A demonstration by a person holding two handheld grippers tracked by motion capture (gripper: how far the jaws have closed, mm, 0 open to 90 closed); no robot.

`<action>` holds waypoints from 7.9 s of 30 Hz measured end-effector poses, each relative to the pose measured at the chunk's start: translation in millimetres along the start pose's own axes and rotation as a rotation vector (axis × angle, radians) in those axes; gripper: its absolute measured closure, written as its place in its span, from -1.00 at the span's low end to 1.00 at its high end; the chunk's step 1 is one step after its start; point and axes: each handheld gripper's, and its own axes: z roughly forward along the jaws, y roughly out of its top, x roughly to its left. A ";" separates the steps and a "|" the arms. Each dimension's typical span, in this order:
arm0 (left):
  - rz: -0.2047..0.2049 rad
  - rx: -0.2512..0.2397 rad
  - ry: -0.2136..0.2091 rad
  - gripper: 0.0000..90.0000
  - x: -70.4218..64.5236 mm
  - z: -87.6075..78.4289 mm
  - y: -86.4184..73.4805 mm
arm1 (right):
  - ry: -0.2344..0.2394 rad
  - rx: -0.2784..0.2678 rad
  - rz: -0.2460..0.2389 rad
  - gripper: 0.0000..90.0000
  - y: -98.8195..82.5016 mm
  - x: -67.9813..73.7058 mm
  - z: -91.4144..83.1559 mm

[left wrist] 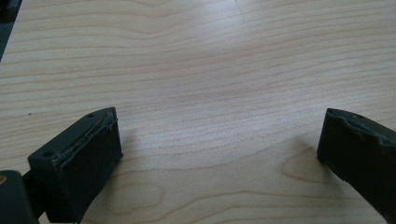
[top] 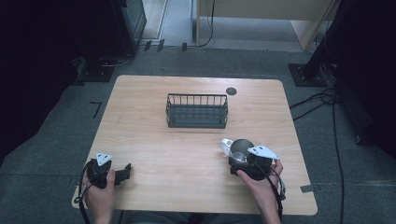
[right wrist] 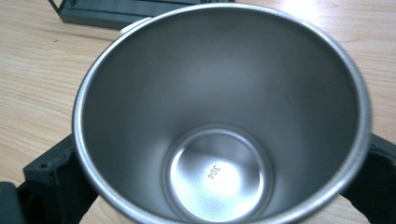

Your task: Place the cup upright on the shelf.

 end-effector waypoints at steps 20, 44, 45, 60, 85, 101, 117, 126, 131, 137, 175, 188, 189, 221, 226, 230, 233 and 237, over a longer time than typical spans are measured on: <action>0.000 0.000 0.000 -1.00 0.0 0.0 0.0 | -0.030 -0.015 -0.074 -0.83 -0.3 2.9 0.4; 0.002 0.001 0.000 -1.00 0.1 -0.1 0.0 | 0.071 -0.061 -0.218 -0.83 50.4 26.8 -5.1; 0.000 0.000 0.000 -1.00 0.0 0.0 0.0 | 0.078 -0.066 -0.225 -0.83 55.3 29.0 -4.6; -0.002 -0.001 0.000 -1.00 -0.1 0.0 0.1 | 0.102 -0.086 -0.291 -0.83 92.0 43.4 1.2; -0.003 -0.002 0.000 -1.00 -0.2 0.1 0.1 | 0.147 -0.104 -0.366 -0.83 157.8 58.2 26.9; -0.001 0.000 0.000 -1.00 -0.1 0.0 0.1 | 0.166 -0.110 -0.397 -0.83 183.9 64.9 48.8; -0.002 0.000 0.000 -1.00 -0.1 0.0 0.1 | 0.165 -0.093 -0.393 -0.83 202.2 63.3 78.3; -0.001 0.000 0.000 -1.00 -0.1 0.0 0.1 | 0.163 -0.091 -0.394 -0.83 205.7 64.3 91.5; -0.001 -0.001 0.000 -1.00 -0.1 0.0 0.1 | 0.161 -0.073 -0.393 -0.83 203.6 62.7 104.5; -0.002 0.000 0.000 -1.00 -0.1 0.0 0.0 | 0.153 -0.063 -0.407 -0.83 201.0 62.0 115.0; -0.001 -0.001 0.000 -1.00 -0.1 0.1 0.0 | 0.178 -0.002 -0.271 -0.99 176.5 37.9 130.4; -0.001 0.000 0.000 -1.00 -0.1 0.0 0.0 | 0.176 -0.050 -0.222 -1.00 174.6 22.4 101.7; -0.002 -0.001 0.000 -1.00 -0.1 0.1 0.0 | 0.173 -0.052 -0.219 -1.00 174.3 20.5 99.2; 0.001 0.001 0.000 -1.00 0.0 -0.1 0.1 | 0.104 -0.083 -0.098 -1.00 98.3 -34.8 34.6; -0.001 -0.001 0.000 -1.00 -0.1 0.1 0.0 | 0.083 -0.081 -0.084 -1.00 81.1 -42.0 24.3; -0.001 -0.002 0.000 -1.00 -0.1 0.1 0.0 | 0.074 -0.077 -0.073 -1.00 71.0 -46.9 18.9; 0.001 0.000 0.000 -1.00 0.0 0.0 0.0 | 0.065 -0.073 -0.063 -1.00 62.6 -51.5 14.2; 0.000 0.000 0.000 -1.00 0.0 0.0 0.0 | 0.040 -0.070 -0.046 -1.00 47.4 -61.5 7.5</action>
